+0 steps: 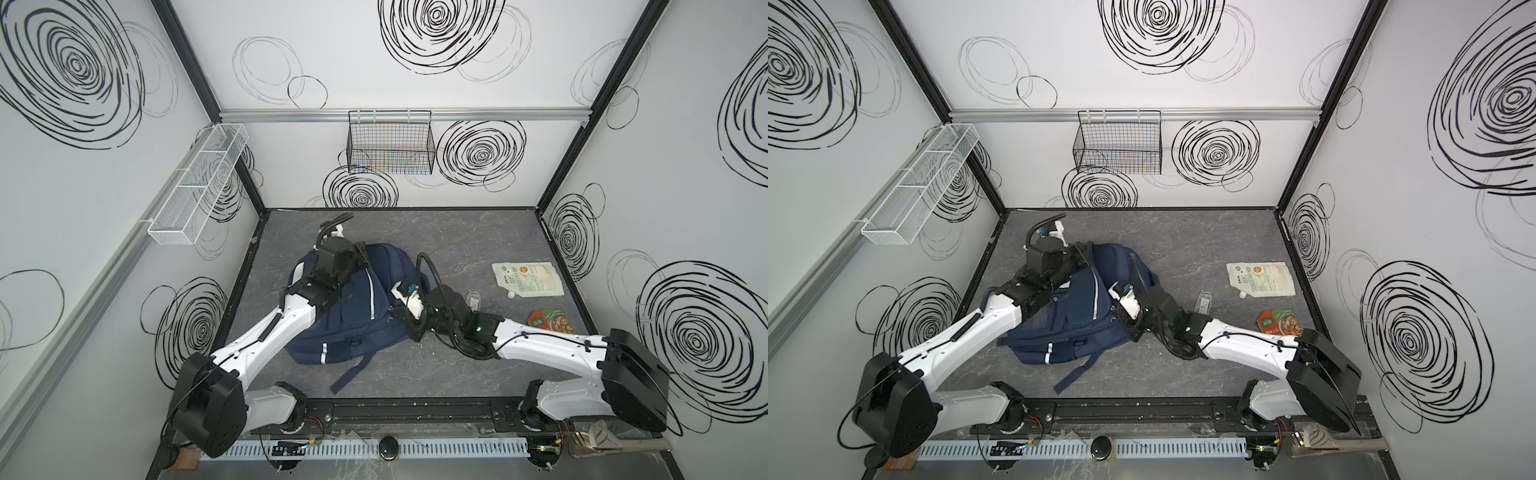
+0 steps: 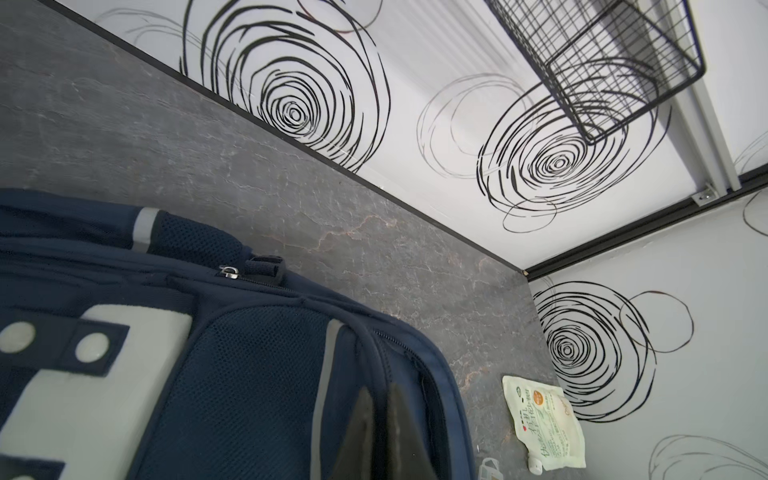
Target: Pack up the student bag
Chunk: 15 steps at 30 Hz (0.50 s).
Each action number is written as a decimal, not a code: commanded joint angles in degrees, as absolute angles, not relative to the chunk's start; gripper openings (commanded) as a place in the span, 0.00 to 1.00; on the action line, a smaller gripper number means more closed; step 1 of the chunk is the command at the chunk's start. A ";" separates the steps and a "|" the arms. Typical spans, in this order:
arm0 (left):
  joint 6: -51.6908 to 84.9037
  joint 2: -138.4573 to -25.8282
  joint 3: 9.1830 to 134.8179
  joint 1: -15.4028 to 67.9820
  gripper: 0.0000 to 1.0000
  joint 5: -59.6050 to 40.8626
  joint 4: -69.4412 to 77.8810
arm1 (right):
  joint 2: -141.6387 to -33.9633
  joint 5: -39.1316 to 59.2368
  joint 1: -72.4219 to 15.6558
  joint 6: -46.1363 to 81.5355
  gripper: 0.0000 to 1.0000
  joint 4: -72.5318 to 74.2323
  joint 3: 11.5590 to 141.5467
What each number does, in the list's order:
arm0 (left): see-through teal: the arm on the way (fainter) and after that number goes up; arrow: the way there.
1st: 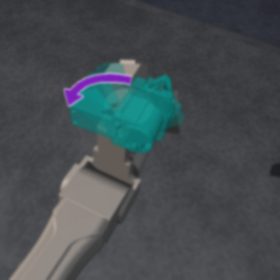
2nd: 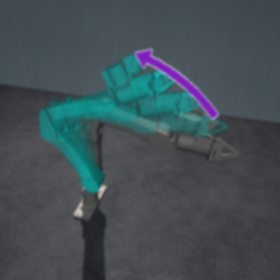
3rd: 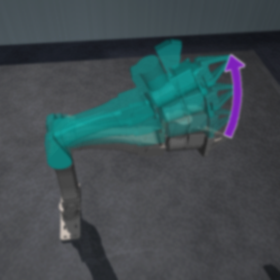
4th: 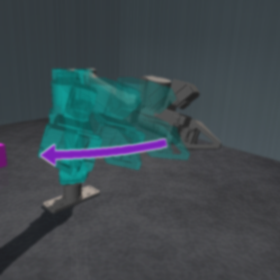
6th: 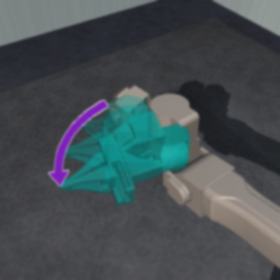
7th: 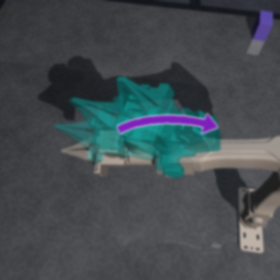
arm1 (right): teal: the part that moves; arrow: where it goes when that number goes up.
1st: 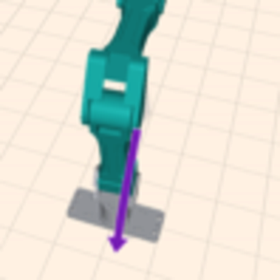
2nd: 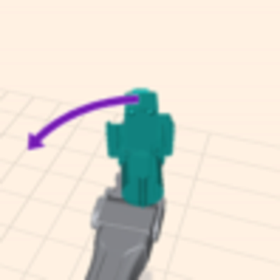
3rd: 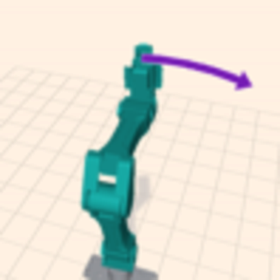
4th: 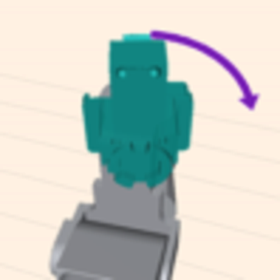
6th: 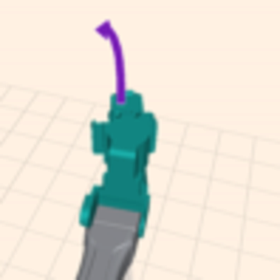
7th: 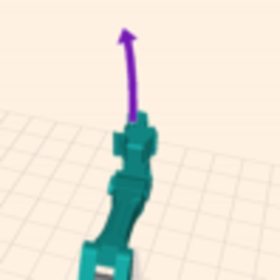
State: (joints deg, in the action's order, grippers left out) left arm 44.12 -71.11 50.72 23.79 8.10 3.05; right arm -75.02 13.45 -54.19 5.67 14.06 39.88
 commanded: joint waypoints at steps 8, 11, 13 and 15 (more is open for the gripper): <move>45.88 -77.96 56.90 20.90 0.00 19.93 21.00 | -76.92 18.60 -58.26 3.96 0.00 10.04 45.16; 47.67 -81.21 59.69 21.75 0.00 20.38 21.86 | -80.41 16.60 -60.91 4.96 0.00 9.12 46.32; 47.72 -82.40 61.33 22.74 0.00 22.26 21.72 | -82.73 15.70 -62.02 6.49 0.00 7.84 47.47; 47.70 -82.79 62.36 23.30 0.00 24.08 21.18 | -84.58 14.94 -62.64 7.44 0.00 6.39 48.65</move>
State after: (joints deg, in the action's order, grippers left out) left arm 46.78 -82.65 56.71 24.67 13.74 6.44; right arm -83.15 10.02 -58.98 6.07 12.36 47.35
